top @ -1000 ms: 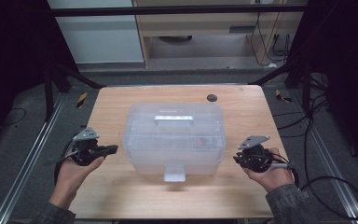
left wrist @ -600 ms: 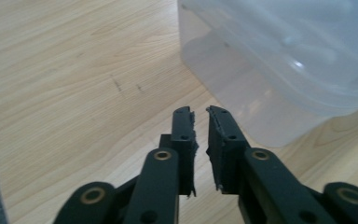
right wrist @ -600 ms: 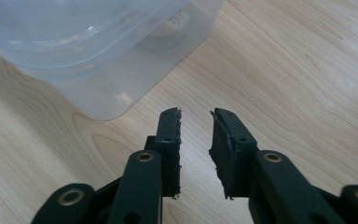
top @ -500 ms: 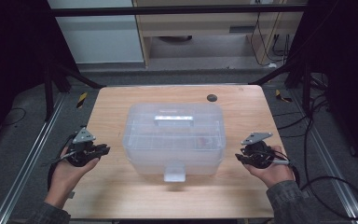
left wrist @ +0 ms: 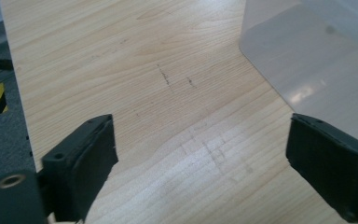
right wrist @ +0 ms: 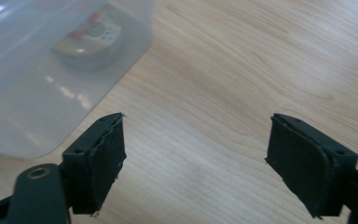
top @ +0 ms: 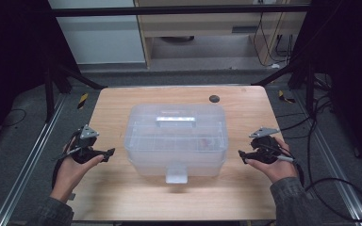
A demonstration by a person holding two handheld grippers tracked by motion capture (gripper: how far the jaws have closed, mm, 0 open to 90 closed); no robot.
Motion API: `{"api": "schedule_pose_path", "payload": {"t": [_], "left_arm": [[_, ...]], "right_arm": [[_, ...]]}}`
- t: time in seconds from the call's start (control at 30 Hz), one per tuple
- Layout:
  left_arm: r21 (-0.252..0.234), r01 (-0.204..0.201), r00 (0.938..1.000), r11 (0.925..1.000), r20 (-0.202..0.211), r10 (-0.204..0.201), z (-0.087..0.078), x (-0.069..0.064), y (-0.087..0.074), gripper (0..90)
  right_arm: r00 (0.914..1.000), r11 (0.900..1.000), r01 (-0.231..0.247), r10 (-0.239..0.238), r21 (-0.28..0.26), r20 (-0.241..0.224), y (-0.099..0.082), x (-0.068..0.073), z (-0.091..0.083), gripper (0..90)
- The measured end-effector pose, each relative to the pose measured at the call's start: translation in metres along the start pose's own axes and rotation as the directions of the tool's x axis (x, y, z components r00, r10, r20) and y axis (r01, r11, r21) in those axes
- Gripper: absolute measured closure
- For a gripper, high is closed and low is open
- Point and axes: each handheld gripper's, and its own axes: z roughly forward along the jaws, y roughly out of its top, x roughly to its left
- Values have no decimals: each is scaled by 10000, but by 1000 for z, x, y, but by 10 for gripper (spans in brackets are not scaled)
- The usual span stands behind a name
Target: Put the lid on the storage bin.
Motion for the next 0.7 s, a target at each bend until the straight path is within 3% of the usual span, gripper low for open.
{"api": "schedule_pose_path", "payload": {"t": [0.13,0.37,0.5,0.7], "left_arm": [[73,127,9999,9999,-23,-127,12,8,-2,56],[292,347,9994,9990,24,-348,33,15,-4,54],[487,505,9987,9975,95,-510,48,20,-7,54],[315,773,9970,9965,-37,-772,64,24,-11,54]], "right_arm": [[9982,9986,-517,521,-140,282,0,-10,10,145],[9906,9901,-1342,1329,421,322,-1,-28,39,99],[9873,9861,-1583,1574,497,224,-3,-34,53,101],[9821,9816,-1876,1869,346,231,-3,-38,72,102]]}}
